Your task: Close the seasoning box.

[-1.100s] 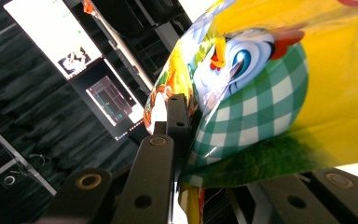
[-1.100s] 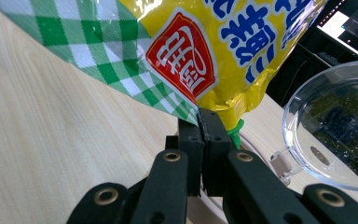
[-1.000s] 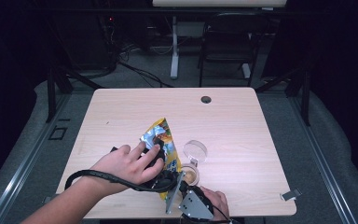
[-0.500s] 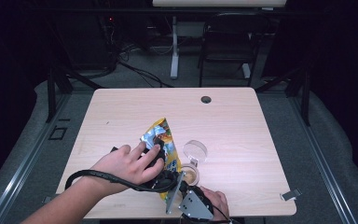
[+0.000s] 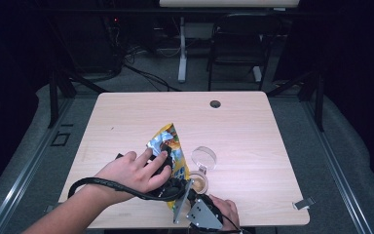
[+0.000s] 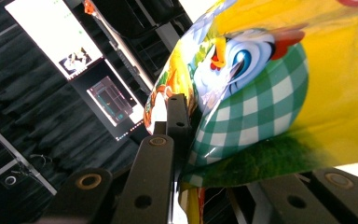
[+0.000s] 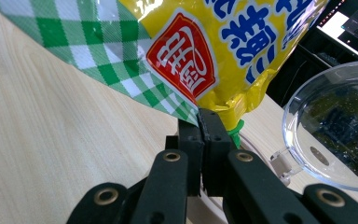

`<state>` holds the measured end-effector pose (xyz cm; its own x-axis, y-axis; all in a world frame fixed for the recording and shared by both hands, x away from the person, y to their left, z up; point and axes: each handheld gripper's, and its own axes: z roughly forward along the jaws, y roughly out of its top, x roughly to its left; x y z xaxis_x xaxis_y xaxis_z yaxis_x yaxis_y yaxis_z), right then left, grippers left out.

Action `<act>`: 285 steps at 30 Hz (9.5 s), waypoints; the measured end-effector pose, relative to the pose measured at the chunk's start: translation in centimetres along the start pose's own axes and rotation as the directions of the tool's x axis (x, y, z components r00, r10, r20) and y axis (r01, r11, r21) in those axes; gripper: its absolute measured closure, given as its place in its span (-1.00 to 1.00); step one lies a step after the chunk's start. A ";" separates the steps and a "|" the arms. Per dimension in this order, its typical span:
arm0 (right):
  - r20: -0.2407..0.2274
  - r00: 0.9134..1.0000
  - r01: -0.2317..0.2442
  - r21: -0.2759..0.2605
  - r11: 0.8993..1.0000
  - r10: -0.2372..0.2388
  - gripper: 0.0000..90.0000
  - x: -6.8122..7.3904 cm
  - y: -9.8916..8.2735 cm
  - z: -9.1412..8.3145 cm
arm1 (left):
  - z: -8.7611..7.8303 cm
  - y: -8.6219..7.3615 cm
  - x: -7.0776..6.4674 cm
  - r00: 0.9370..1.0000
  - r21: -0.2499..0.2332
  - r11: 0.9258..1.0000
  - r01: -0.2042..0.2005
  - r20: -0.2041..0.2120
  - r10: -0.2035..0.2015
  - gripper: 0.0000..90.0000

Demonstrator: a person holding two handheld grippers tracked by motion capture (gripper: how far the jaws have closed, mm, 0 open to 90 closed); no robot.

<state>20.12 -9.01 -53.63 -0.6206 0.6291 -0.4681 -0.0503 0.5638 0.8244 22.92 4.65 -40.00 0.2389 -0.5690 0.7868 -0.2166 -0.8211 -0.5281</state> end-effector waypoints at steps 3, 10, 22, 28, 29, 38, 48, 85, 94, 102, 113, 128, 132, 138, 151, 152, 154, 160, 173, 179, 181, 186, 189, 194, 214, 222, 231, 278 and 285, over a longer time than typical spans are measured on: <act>0.000 1.000 0.001 0.001 1.000 -0.001 0.97 0.0 0.0 0.0 | 0.0 0.0 0.0 1.000 0.000 1.000 -0.001 -0.001 0.001 0.84; -0.001 1.000 0.001 0.001 1.000 -0.001 0.97 0.0 0.0 0.0 | 0.0 0.0 0.0 1.000 0.000 1.000 -0.002 0.000 0.002 0.84; -0.001 1.000 0.001 0.000 1.000 -0.001 0.97 0.0 0.0 0.0 | 0.0 0.0 0.0 1.000 -0.001 1.000 -0.001 0.000 0.001 0.84; 0.001 1.000 0.003 -0.001 1.000 -0.003 0.97 0.0 0.0 0.0 | -0.1 0.0 0.1 1.000 -0.003 1.000 -0.004 -0.003 0.004 0.84; 0.001 1.000 0.002 -0.001 1.000 -0.002 0.97 0.0 0.0 0.0 | -0.1 0.0 0.1 1.000 -0.003 1.000 -0.003 -0.003 0.003 0.84; 0.002 1.000 0.002 -0.002 1.000 -0.002 0.97 0.0 0.0 0.0 | -0.1 0.0 0.0 1.000 -0.002 1.000 -0.001 -0.001 0.001 0.84; 0.000 1.000 0.000 0.000 1.000 0.000 0.97 0.0 0.0 0.0 | -0.1 -0.1 0.0 1.000 -0.002 1.000 -0.003 -0.001 0.003 0.84; -0.006 0.999 0.033 0.009 0.999 -0.033 0.98 0.0 0.3 0.0 | 0.7 -1.6 -2.1 0.992 0.007 0.994 0.112 0.055 -0.112 0.84; -0.003 0.999 0.033 0.013 0.999 -0.033 0.97 -0.1 0.3 -0.1 | 1.1 -2.0 -3.0 0.987 0.013 0.989 0.144 0.066 -0.145 0.85; 0.005 0.999 0.032 0.013 0.999 -0.032 0.97 -0.3 0.2 -0.1 | 1.4 -2.4 -3.8 0.977 0.015 0.981 0.192 0.095 -0.192 0.84; 0.006 0.999 0.037 0.019 0.999 -0.038 0.97 -0.3 0.2 -0.1 | 1.7 -2.8 -4.9 0.964 0.015 0.972 0.235 0.122 -0.235 0.83; 0.023 0.999 0.029 0.021 0.999 -0.029 0.96 -0.9 0.2 -0.4 | 2.3 -3.1 -6.4 0.929 0.005 0.942 0.335 0.165 -0.331 0.80; 0.025 0.999 0.025 0.022 0.999 -0.025 0.96 -1.0 0.2 -0.3 | 2.5 -3.1 -7.1 0.917 0.006 0.933 0.361 0.181 -0.356 0.79; 0.025 0.999 0.036 0.014 0.999 -0.036 0.97 -0.9 0.4 -0.3 | 2.6 -3.4 -8.1 0.885 0.004 0.904 0.428 0.201 -0.420 0.79; 0.022 0.999 0.042 0.012 0.999 -0.042 0.98 -0.8 0.5 -0.2 | 2.9 -3.5 -9.6 0.835 0.003 0.856 0.517 0.219 -0.505 0.79; 0.023 0.999 0.043 0.011 0.999 -0.043 0.98 -0.9 0.5 -0.2 | 3.0 -3.5 -9.9 0.817 -0.002 0.839 0.544 0.228 -0.529 0.79; 0.025 0.999 0.044 0.013 0.999 -0.045 0.98 -0.9 0.5 -0.3 | 3.1 -3.5 -10.1 0.812 -0.005 0.833 0.553 0.227 -0.538 0.78; 0.030 0.999 0.042 0.007 0.999 -0.042 0.98 -1.0 0.5 -0.3 | 3.2 -3.4 -10.8 0.787 -0.005 0.810 0.586 0.240 -0.568 0.78; 0.035 0.999 0.041 0.012 0.999 -0.042 0.98 -1.1 0.5 -0.3 | 3.7 -2.7 -12.6 0.725 -0.003 0.755 0.656 0.282 -0.628 0.76; 0.040 0.998 0.044 0.009 0.999 -0.044 0.97 -1.1 0.6 -0.4 | 3.8 -2.5 -13.0 0.695 0.003 0.728 0.686 0.294 -0.656 0.75; 0.042 0.998 0.044 0.007 0.999 -0.045 0.97 -1.2 0.6 -0.4 | 3.8 -2.5 -13.3 0.669 0.008 0.707 0.707 0.315 -0.673 0.76; 0.042 0.998 0.045 0.005 0.999 -0.045 0.97 -1.2 0.6 -0.4 | 4.0 -2.5 -13.7 0.620 0.007 0.661 0.750 0.337 -0.708 0.79; 0.043 0.998 0.046 0.004 0.999 -0.046 0.96 -1.2 0.6 -0.4 | 4.0 -2.6 -13.9 0.599 0.010 0.641 0.768 0.344 -0.723 0.80; 0.042 0.998 0.047 0.001 0.999 -0.047 0.96 -1.2 0.7 -0.4 | 4.1 -2.6 -14.3 0.570 0.008 0.613 0.790 0.361 -0.738 0.80; 0.060 0.997 0.038 -0.017 0.999 -0.037 0.96 -1.5 1.3 -0.3 | 4.8 -2.3 -15.5 0.463 0.003 0.518 0.855 0.444 -0.767 0.74; 0.059 0.998 0.033 -0.020 0.999 -0.032 0.96 -1.6 1.4 -0.3 | 5.0 -2.2 -15.9 0.427 0.004 0.487 0.873 0.474 -0.770 0.73; 0.059 0.998 0.036 -0.023 0.999 -0.035 0.97 -1.6 1.3 -0.4 | 5.2 -2.2 -16.1 0.408 0.008 0.472 0.882 0.490 -0.770 0.72; 0.062 0.998 -0.004 -0.071 0.997 0.008 0.43 -1.7 1.1 -0.6 | 7.4 -5.1 -17.5 0.058 0.107 0.153 0.982 0.604 -0.795 0.88; 0.066 0.998 -0.019 -0.068 0.997 0.023 0.42 -1.9 1.0 -0.6 | 7.7 -5.9 -17.9 0.003 0.125 0.102 0.987 0.615 -0.788 0.88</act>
<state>20.76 -10.02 -51.70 -0.5687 0.6759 -0.4687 -0.0920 0.5140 0.8528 27.24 19.33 -53.45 0.7538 0.6184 0.2221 0.3325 -0.6505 0.6828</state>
